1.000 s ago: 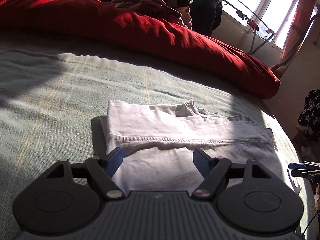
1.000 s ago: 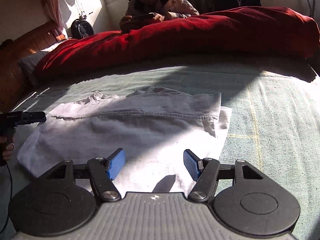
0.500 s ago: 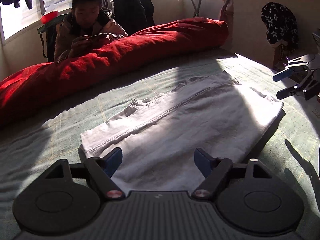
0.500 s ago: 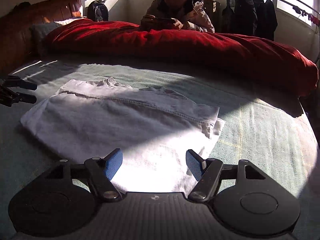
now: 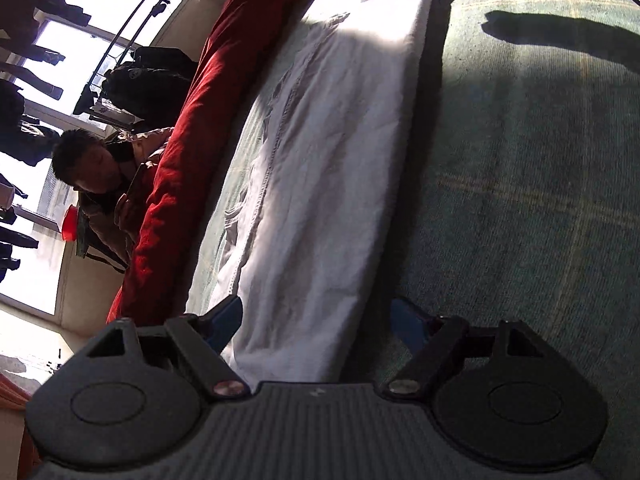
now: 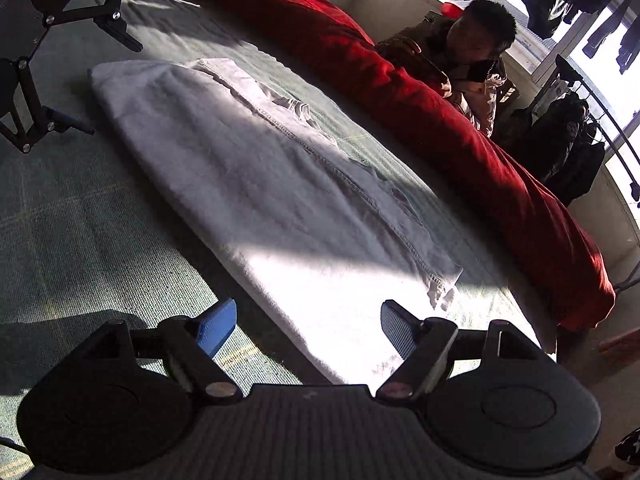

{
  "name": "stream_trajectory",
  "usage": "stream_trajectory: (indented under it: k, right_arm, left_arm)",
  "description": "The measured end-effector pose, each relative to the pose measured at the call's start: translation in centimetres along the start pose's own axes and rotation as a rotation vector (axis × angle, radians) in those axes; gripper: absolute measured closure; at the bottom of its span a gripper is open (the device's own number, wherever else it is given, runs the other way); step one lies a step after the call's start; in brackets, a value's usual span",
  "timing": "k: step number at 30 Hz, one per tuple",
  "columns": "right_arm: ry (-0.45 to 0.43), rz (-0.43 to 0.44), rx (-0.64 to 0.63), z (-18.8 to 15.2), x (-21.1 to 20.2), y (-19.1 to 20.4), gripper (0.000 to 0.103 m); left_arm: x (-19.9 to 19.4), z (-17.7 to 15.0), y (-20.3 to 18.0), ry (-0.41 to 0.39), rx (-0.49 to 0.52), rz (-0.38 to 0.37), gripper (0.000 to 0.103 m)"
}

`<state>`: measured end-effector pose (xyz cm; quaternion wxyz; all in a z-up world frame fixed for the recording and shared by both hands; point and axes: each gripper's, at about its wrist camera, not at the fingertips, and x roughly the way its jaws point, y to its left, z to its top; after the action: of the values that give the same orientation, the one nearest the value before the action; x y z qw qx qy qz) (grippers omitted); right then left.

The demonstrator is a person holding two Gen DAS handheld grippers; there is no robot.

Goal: Fold clothes
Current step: 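Roll both open grippers and lower them along the shirt's other side edge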

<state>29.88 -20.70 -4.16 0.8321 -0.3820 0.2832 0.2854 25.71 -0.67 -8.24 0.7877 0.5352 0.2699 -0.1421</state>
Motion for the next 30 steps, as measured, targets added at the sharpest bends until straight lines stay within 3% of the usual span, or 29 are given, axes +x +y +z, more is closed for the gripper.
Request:
stream_trajectory:
  k: [4, 9, 13, 16, 22, 25, 30]
  right_arm:
    - [0.014, -0.011, -0.069, 0.0, 2.2, 1.2, 0.016]
    - [-0.044, -0.043, -0.134, 1.3, 4.0, 2.9, 0.014]
    - [-0.041, -0.107, -0.157, 0.6, 4.6, 2.2, 0.008]
    - [-0.034, -0.157, -0.173, -0.1, 4.9, 1.5, 0.000]
    - [-0.019, -0.257, -0.205, -1.5, 5.7, 0.2, 0.000]
    - [-0.024, -0.286, -0.202, -1.7, 6.0, -0.1, 0.000]
    - [-0.093, -0.306, -0.251, 0.7, 7.3, 1.5, 0.000]
  left_arm:
    - [1.2, 0.1, 0.0, -0.012, 0.001, 0.047, 0.012]
    - [2.4, 1.5, -0.3, -0.052, 0.038, 0.101, 0.009]
    - [3.3, 2.4, 0.0, -0.065, 0.037, 0.130, 0.005]
    - [3.2, 1.2, 0.6, -0.055, 0.039, 0.156, 0.004]
    - [3.2, -2.6, 1.7, 0.027, 0.006, 0.214, 0.004]
    - [3.7, -1.9, 1.6, 0.014, 0.014, 0.240, 0.005]
    - [5.0, 1.3, 1.4, -0.044, 0.033, 0.232, 0.005]
